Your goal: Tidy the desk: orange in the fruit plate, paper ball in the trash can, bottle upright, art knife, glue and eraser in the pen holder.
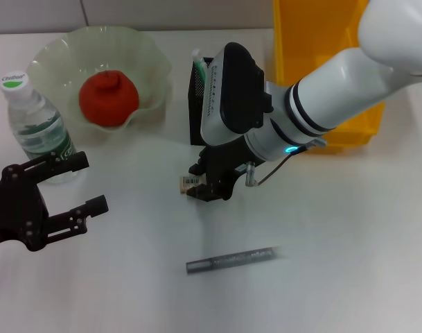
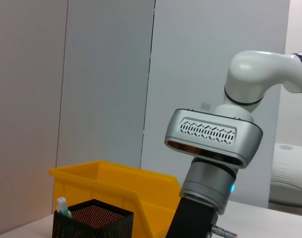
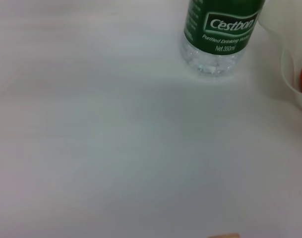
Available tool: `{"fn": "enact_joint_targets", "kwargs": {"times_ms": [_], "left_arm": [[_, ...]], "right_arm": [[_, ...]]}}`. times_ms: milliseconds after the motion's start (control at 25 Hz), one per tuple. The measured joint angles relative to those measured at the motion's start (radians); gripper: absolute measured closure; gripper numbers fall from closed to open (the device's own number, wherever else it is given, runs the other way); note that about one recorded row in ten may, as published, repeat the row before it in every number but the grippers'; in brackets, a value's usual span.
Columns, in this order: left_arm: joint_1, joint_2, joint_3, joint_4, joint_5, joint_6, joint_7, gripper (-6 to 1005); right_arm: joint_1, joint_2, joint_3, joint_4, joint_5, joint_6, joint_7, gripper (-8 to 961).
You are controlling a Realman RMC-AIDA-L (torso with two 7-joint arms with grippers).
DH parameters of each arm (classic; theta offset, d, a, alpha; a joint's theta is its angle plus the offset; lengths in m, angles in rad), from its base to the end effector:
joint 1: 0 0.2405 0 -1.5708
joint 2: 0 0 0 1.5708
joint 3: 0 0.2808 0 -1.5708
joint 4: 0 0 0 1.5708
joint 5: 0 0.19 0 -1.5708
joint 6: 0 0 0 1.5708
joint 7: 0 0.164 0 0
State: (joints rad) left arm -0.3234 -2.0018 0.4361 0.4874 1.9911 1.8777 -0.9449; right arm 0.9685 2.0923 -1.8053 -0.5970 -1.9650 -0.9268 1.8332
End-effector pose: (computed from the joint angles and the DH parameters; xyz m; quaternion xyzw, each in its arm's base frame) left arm -0.3117 0.2451 0.0118 -0.9116 -0.1346 -0.3439 0.1807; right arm 0.1545 0.3819 -0.1587 -0.9932 0.0096 -0.0976 0.0635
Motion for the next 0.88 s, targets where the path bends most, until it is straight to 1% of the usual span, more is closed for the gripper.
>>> {"fn": "enact_joint_targets", "kwargs": {"times_ms": [240, 360, 680, 800, 880], "left_arm": [[0.000, 0.000, -0.001, 0.000, 0.000, 0.000, 0.000, 230], [-0.001, 0.000, -0.002, -0.001, 0.000, 0.000, 0.000, 230], [-0.002, 0.000, -0.002, -0.002, -0.005, -0.001, -0.003, 231], [0.000, 0.000, -0.002, -0.004, -0.006, -0.004, -0.003, 231], [0.001, 0.000, -0.002, -0.004, -0.006, -0.005, -0.002, 231]], "right_arm": [[-0.002, 0.000, 0.000, 0.000, 0.002, 0.000, 0.000, 573], [0.000, 0.000, 0.000, 0.004, 0.002, 0.000, 0.000, 653], [-0.012, 0.000, 0.015, -0.009, 0.003, -0.019, 0.000, 693], [-0.031, -0.002, 0.050, -0.034, 0.004, -0.057, 0.000, 708], [-0.052, -0.006, 0.099, -0.063, 0.004, -0.096, -0.003, 707]]}}
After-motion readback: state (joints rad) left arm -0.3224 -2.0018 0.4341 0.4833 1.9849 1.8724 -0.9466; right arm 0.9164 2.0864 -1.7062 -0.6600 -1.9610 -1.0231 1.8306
